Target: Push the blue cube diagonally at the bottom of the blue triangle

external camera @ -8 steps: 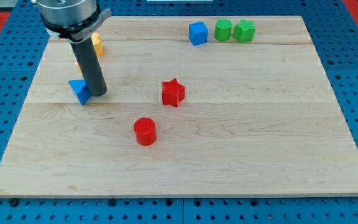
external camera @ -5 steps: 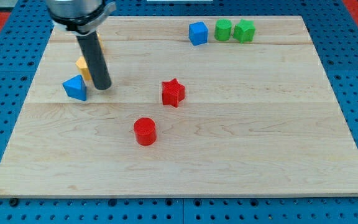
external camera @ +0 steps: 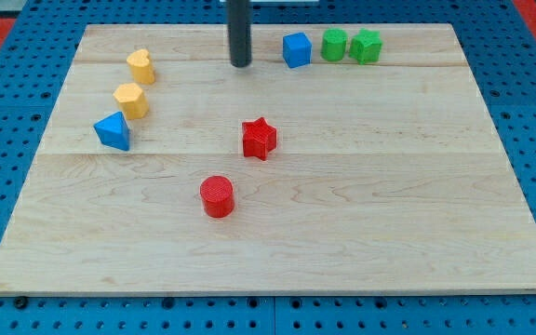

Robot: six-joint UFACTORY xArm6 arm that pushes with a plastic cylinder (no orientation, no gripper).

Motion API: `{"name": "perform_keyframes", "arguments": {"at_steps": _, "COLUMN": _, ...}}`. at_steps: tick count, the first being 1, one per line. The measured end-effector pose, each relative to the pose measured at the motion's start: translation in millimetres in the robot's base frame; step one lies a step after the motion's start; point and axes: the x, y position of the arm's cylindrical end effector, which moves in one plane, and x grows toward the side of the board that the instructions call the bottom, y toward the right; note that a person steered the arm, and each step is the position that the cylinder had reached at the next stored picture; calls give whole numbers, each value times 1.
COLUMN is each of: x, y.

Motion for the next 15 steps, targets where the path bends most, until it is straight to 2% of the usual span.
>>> {"name": "perform_keyframes", "arguments": {"at_steps": 1, "x": -37, "y": 6}}
{"name": "perform_keyframes", "arguments": {"at_steps": 2, "x": -48, "y": 50}}
{"name": "perform_keyframes", "arguments": {"at_steps": 4, "x": -23, "y": 117}}
{"name": "perform_keyframes", "arguments": {"at_steps": 9, "x": 146, "y": 3}}
{"name": "perform_keyframes", "arguments": {"at_steps": 11, "x": 157, "y": -54}}
{"name": "perform_keyframes", "arguments": {"at_steps": 12, "x": 178, "y": -73}}
{"name": "perform_keyframes", "arguments": {"at_steps": 14, "x": 213, "y": -64}}
{"name": "perform_keyframes", "arguments": {"at_steps": 15, "x": 223, "y": -82}}
